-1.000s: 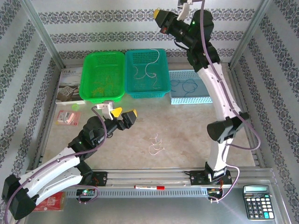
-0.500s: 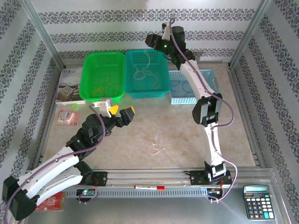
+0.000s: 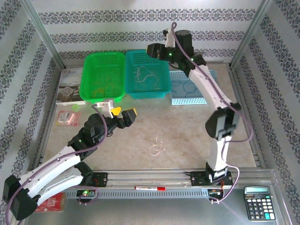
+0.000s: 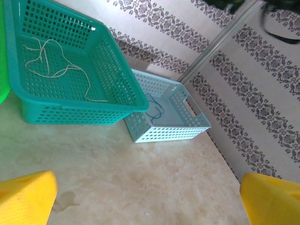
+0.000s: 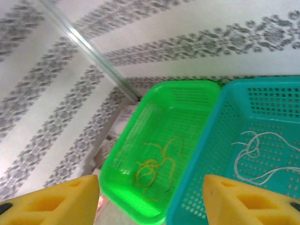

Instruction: Untangle the cables

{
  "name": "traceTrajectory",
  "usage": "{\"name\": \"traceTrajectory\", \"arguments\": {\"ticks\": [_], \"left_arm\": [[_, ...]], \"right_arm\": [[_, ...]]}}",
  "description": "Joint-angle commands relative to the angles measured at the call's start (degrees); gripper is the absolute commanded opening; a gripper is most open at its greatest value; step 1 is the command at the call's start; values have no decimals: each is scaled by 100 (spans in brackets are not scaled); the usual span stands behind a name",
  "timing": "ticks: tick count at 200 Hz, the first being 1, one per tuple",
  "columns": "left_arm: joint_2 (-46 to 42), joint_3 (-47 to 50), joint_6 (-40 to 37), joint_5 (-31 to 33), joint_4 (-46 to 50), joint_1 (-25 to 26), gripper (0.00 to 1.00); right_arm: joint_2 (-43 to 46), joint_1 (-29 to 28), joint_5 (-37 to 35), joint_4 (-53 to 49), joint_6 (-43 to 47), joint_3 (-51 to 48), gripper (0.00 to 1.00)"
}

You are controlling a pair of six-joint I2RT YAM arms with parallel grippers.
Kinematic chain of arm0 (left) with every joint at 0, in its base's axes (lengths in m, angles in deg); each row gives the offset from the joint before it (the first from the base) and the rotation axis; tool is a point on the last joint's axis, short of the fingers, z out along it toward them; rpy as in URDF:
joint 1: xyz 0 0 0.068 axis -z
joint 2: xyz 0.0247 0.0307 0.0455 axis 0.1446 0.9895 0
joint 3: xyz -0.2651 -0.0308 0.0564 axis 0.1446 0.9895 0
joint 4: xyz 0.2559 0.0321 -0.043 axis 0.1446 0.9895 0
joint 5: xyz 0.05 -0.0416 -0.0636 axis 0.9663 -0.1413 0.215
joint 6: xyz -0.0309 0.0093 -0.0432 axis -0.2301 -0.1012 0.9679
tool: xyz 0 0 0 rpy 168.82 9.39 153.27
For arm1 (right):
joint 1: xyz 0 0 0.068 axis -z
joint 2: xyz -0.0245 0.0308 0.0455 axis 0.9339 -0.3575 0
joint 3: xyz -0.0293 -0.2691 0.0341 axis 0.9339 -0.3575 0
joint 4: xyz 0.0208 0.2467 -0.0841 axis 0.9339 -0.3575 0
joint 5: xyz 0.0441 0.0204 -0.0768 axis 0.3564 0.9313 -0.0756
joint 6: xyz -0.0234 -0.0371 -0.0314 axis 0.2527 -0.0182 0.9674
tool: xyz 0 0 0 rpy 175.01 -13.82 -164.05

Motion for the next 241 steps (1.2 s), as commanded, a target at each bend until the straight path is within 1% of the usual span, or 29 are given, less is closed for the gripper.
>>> {"name": "traceTrajectory", "arguments": {"ticks": [1,32,59,86,110,135,158,186,222,236,241], "left_arm": [[21,6,216,-309,-18,-69,100],[97,55,347,-515,-12,-84,100],[139,77,387,-576,17,-85,100],[190,120,407,-630,10,-88,100],[305,154,445,-687,-76,-87,100],[438,179,521,-781,-241,-88,100],[551,122,538,-870,-257,-87,100],[658,86,566,-908,-325,-79,100],[768,101,622,-953,-387,-80,100],[774,111,625,-951,-387,-80,100],[774,119,626,-949,-383,-82,100]], "right_arm": [[1047,-246,-223,373,382,-1460,60],[2366,-548,-636,752,404,-3689,61],[3273,-925,-1127,820,306,-5268,61],[3957,-1271,-1531,791,10,-6447,65],[4255,-1564,-1801,835,-343,-7246,67],[4278,-1721,-1932,1039,-625,-7809,67],[4102,-1854,-1908,1289,-791,-8006,67],[3741,-2025,-1883,1616,-910,-7998,67],[3035,-2183,-1701,1929,-979,-7788,64],[2780,-2230,-1655,2018,-978,-7717,61],[2711,-2241,-1637,2028,-969,-7691,58]]}}
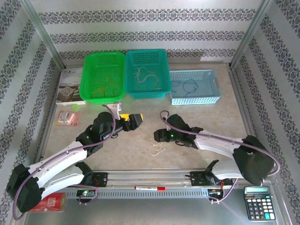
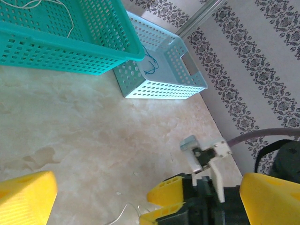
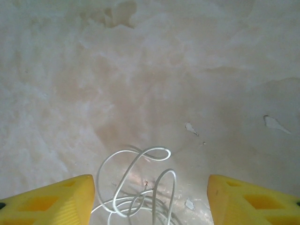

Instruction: Untangle the cables

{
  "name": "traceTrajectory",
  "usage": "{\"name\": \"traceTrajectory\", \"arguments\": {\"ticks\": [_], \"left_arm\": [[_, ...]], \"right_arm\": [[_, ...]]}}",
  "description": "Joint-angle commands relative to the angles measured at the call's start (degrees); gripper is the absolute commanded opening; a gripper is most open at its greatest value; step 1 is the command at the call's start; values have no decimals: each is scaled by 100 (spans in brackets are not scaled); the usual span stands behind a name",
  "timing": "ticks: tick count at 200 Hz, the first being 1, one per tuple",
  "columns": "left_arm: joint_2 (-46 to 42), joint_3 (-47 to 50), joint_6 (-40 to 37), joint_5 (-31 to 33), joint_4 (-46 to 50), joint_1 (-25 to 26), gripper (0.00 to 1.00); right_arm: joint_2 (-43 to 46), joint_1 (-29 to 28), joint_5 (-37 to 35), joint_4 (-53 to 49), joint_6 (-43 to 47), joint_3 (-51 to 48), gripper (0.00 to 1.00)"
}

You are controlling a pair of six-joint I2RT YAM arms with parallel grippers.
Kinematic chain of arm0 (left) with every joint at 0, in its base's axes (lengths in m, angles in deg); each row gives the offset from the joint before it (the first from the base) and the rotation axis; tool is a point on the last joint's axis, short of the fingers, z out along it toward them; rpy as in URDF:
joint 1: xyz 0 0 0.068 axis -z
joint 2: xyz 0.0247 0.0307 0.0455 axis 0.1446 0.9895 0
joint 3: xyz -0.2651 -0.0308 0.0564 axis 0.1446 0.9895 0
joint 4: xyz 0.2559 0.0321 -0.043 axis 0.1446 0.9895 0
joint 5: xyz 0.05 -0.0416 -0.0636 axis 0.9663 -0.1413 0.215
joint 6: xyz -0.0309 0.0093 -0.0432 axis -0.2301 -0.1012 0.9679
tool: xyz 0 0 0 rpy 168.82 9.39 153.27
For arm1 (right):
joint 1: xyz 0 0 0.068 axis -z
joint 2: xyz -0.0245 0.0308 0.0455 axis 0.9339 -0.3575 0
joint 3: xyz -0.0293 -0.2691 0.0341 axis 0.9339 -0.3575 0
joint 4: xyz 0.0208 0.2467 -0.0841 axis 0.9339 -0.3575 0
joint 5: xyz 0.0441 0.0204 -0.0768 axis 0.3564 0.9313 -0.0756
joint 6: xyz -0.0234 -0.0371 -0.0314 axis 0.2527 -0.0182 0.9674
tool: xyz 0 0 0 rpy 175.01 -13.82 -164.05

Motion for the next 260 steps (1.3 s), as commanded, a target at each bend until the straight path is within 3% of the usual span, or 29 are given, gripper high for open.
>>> {"name": "traceTrajectory", "arguments": {"ticks": [1,53,96,147,201,260], "left_arm": [[-2,11,89,-83,-250,-81,100],[-21,-9,85,-87,-225,-81,100],[5,-44,172,-171,-365,-88,100],[174,-108,459,-407,-813,-86,100],[546,-107,785,-895,-1503,-82,79],[322,-94,1084,-997,-1789,54,64]], "right_arm": [[-326,-106,106,326,-75,248,57],[3,92,162,-85,252,607,0],[1027,571,521,-108,177,728,0],[1754,749,890,146,-34,701,0],[1914,784,983,258,-110,679,0],[1799,788,470,143,-197,629,0]]}}
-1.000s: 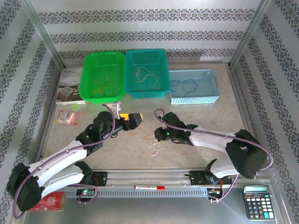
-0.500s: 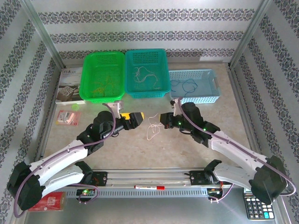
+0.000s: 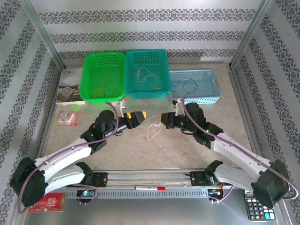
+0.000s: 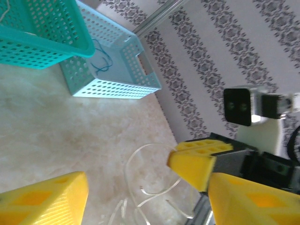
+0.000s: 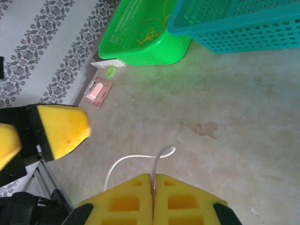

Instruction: Untangle the cables

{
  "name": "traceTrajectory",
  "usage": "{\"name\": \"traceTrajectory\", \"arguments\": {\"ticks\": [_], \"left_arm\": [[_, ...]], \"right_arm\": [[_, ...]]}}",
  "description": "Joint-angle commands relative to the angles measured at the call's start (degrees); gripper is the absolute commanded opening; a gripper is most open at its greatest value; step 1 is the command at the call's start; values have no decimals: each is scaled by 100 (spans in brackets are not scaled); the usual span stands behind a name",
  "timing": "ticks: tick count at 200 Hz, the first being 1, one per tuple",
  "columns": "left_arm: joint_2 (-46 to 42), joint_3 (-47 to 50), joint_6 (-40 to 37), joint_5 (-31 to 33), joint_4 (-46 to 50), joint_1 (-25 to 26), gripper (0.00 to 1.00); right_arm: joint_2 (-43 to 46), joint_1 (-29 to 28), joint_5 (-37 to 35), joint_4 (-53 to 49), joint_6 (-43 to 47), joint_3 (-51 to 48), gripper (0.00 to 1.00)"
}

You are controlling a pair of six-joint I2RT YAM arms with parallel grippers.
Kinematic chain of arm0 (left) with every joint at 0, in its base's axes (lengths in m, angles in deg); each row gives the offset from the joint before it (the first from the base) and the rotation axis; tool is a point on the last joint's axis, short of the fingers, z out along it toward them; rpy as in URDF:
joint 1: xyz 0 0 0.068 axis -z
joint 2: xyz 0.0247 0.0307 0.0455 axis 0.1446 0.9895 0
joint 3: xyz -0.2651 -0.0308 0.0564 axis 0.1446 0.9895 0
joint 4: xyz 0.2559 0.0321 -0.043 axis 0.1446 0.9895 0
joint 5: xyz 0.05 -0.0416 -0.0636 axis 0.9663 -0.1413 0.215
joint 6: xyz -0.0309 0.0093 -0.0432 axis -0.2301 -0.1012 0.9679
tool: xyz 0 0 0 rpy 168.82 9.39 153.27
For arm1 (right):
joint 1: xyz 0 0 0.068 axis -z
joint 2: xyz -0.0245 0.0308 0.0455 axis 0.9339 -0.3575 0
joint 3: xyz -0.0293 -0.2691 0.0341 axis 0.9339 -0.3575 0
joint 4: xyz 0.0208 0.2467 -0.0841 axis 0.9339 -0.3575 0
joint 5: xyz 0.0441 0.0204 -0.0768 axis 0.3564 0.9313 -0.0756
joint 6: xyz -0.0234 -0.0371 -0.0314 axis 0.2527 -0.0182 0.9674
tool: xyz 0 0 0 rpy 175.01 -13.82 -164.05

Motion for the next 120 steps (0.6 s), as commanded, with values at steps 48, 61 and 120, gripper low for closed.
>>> {"name": "traceTrajectory", "arguments": {"ticks": [48,61,120], "left_arm": [[442,-241,559,-112,-1174,625,63],[655,-254,584,-67,-1355,761,63],[1176,-186,548,172,-1636,982,64]], "right_arm": [[-349,20,-493,88,-207,97,0],[-394,14,-514,98,-208,131,0],[-430,8,-525,97,-199,195,0]]}}
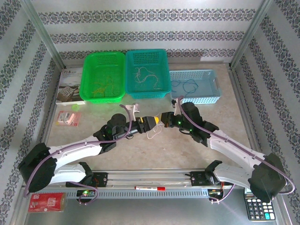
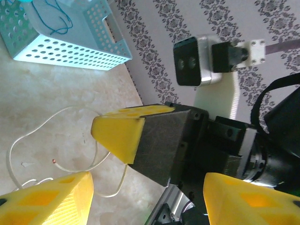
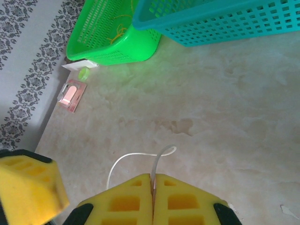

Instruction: Untangle the cables

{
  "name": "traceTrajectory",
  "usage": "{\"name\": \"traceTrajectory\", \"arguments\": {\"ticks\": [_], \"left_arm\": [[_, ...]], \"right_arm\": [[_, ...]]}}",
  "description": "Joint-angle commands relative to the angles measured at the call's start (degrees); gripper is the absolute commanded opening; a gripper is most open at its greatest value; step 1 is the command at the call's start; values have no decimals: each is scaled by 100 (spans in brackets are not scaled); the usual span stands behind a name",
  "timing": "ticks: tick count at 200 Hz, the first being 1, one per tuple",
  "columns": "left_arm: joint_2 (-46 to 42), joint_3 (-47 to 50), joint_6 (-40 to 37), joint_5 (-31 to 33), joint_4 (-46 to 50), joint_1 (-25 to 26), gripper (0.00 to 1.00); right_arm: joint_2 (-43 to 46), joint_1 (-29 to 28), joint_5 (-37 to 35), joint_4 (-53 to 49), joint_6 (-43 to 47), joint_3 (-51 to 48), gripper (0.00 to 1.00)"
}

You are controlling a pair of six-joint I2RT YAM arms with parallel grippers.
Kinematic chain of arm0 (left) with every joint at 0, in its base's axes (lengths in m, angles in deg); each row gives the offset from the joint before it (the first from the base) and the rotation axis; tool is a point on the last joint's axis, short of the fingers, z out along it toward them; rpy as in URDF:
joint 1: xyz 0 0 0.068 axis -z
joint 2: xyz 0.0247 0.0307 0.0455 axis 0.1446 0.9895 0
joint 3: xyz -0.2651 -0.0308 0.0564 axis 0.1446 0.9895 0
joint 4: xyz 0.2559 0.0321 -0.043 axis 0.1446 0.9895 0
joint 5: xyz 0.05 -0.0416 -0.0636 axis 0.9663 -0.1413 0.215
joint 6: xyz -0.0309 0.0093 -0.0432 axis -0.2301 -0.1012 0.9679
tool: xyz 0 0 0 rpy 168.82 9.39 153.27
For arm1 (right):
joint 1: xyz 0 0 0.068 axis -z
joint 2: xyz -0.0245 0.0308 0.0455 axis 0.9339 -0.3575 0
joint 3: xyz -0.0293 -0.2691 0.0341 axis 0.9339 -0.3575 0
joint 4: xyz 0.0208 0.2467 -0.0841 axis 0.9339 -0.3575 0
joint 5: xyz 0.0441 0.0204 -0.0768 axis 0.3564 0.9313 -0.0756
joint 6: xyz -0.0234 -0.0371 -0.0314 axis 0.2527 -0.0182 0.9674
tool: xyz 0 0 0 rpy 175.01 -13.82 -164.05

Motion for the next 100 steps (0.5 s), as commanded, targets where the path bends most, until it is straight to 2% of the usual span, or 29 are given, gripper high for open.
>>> {"name": "traceTrajectory", "arguments": {"ticks": [1,49,100], "left_arm": [[37,-80,36,189,-492,94,65],[199,-47,-44,256,-486,99,66],[405,1,-9,236,-752,94,57]], "right_arm": [[1,14,-85,98,-57,195,0],[76,9,-32,123,-94,195,0],[172,42,84,184,-206,169,0]]}}
